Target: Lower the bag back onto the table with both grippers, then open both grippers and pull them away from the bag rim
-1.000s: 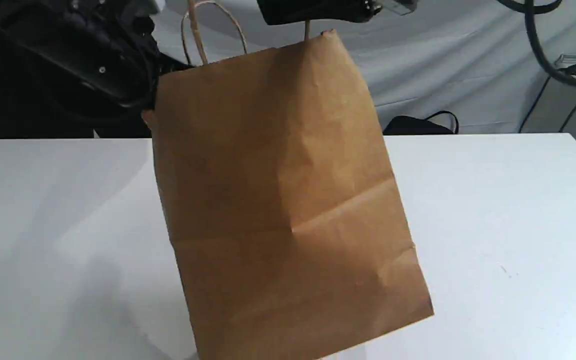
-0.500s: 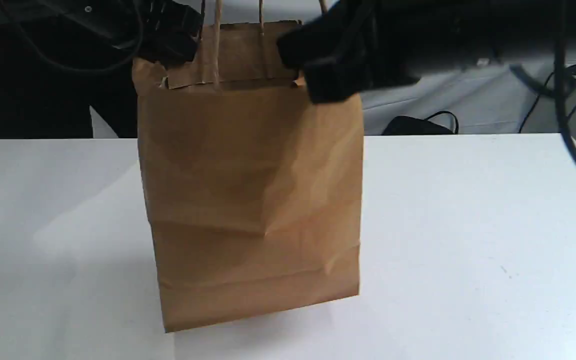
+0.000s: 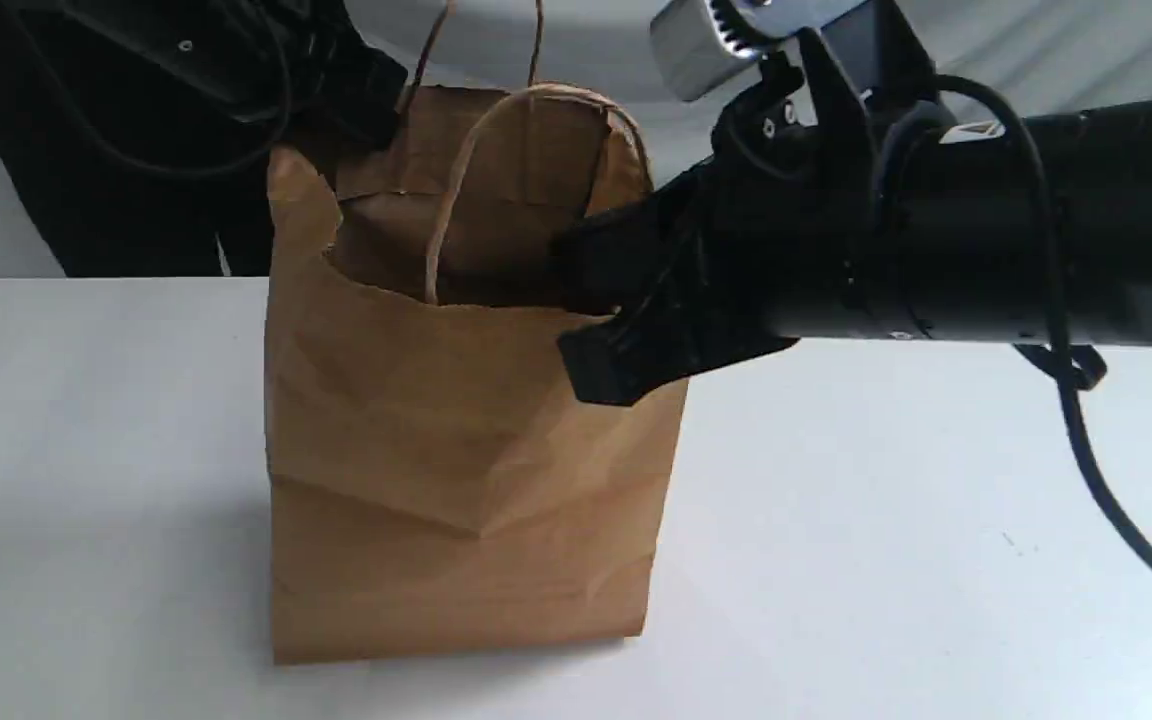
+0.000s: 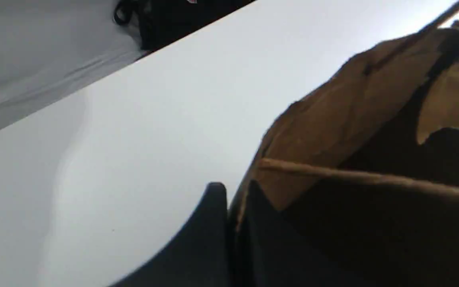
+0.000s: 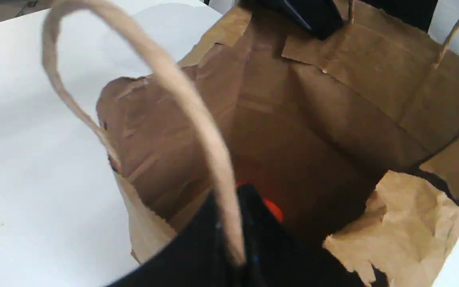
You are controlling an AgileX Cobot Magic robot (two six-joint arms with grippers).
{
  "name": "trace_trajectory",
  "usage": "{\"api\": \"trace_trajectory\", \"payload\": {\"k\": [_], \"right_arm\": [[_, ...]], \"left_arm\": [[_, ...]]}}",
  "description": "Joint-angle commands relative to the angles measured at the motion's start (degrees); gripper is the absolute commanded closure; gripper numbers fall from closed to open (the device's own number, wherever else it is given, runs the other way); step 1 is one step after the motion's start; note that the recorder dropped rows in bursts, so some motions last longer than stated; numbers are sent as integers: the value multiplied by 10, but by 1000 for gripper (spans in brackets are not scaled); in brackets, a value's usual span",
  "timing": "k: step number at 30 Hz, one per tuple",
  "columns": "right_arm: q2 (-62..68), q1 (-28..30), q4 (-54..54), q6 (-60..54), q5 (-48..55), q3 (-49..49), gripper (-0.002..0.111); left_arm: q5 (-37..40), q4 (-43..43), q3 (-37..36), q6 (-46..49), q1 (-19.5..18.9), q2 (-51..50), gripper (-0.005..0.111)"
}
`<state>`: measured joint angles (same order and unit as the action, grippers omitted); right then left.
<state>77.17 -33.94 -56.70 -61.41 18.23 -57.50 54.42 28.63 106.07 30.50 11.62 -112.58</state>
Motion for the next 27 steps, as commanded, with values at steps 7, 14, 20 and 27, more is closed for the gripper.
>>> {"api": "trace_trajectory", "payload": {"k": [7, 14, 20, 27], "right_arm": [[-5, -2, -9, -2, 2, 4, 108], [-5, -2, -9, 3, 4, 4, 108], [-5, -2, -9, 3, 4, 4, 108], [-5, -2, -9, 3, 6, 4, 101]], "left_arm": [[0, 7, 1, 2, 3, -15, 103], [9, 7, 1, -2, 3, -15, 70], [14, 7, 1, -21, 3, -15, 49], [17, 7, 1, -21, 3, 1, 49]]}}
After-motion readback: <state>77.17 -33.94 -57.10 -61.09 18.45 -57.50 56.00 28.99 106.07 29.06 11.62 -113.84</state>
